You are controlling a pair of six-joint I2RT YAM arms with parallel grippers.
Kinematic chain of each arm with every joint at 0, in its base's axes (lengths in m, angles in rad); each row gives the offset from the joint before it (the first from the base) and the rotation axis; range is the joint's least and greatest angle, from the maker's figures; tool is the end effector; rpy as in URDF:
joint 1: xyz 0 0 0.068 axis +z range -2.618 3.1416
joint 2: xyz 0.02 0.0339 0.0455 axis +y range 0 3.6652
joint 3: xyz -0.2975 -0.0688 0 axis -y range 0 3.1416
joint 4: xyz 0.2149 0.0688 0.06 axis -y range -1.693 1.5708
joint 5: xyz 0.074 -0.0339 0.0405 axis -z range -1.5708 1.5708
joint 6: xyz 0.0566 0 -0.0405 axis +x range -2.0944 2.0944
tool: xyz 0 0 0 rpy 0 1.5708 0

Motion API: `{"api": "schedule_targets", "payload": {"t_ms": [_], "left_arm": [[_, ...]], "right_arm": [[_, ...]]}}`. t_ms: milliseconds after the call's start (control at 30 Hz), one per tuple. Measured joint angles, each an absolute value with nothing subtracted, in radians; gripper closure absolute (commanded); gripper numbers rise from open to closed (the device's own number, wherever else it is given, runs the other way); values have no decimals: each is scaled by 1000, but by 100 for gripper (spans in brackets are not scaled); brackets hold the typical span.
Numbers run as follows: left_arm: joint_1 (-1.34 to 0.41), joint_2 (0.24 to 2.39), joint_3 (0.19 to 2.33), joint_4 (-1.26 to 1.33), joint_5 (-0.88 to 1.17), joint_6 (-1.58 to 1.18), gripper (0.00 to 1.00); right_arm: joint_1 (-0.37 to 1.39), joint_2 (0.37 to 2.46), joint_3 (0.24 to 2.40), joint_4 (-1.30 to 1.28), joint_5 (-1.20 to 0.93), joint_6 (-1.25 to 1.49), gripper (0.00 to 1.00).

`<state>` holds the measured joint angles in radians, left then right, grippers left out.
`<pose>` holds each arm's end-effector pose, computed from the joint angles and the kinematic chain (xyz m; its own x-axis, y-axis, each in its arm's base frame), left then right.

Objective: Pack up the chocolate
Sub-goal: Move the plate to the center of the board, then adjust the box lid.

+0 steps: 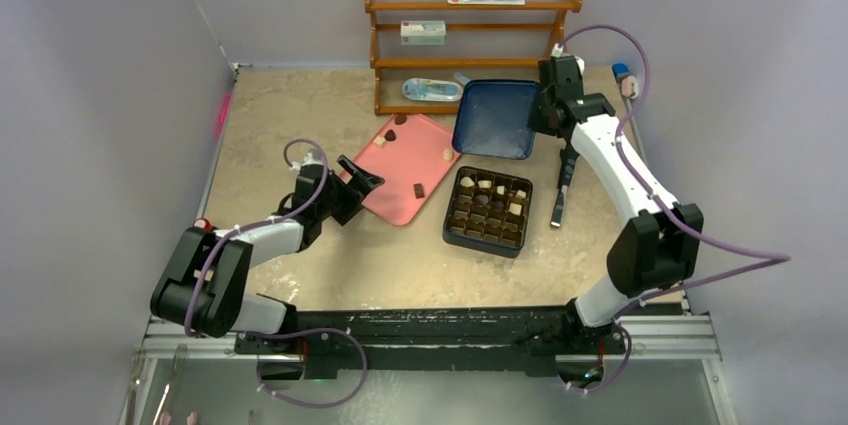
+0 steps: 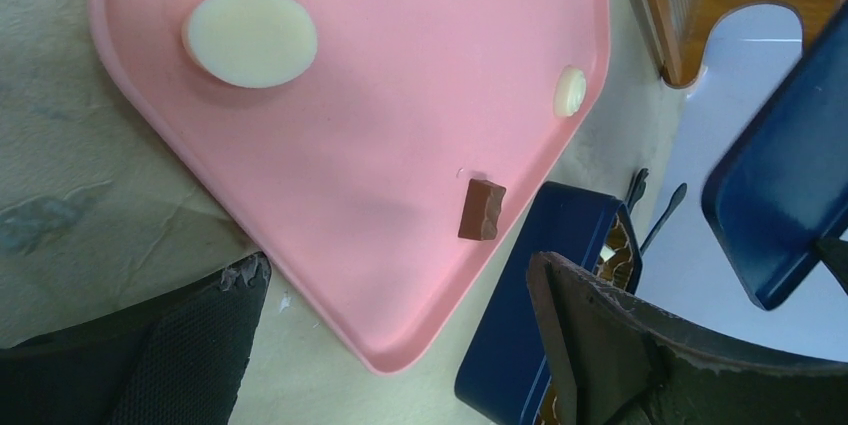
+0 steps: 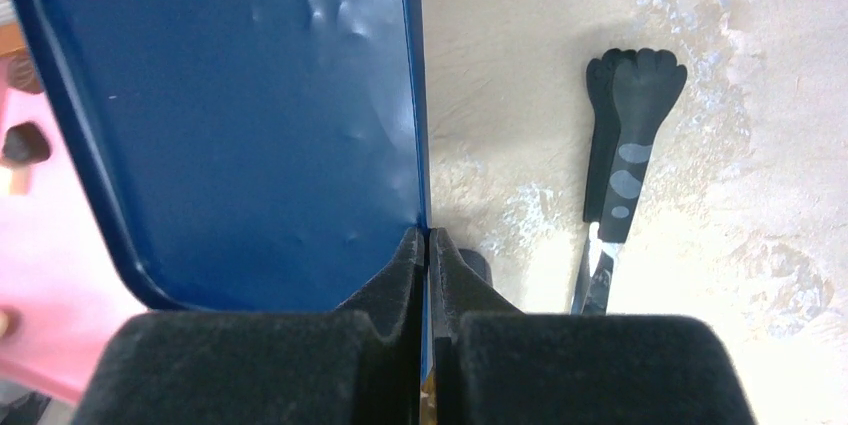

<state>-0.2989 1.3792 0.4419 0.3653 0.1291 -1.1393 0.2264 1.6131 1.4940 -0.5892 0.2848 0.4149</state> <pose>0.2352 -0.0801 0.1974 -0.5756 -0.7652 -0.2884 -0.3045 0.5278 -0.7929 0.3452 0.0632 0.3613 -0.5832 0.2627 -0.7687 0.2487 0.9586 0.1389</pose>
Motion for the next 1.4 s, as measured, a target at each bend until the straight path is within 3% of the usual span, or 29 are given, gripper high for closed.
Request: {"api": "schedule_targets", "payload": {"t_ms": [333,700,1400], "left_arm": [[-318,1412,505,434,175,-1132,0],[-350,1237,508,360,204,-1122,0],[-414,1347,539,539,260,-1104,0]], "right_arm": [[285,1470,1333,-577,266,415,100],[343,1409,1267,-567,258,418,100],[595,1354,1203,-524,190,461,100]]}}
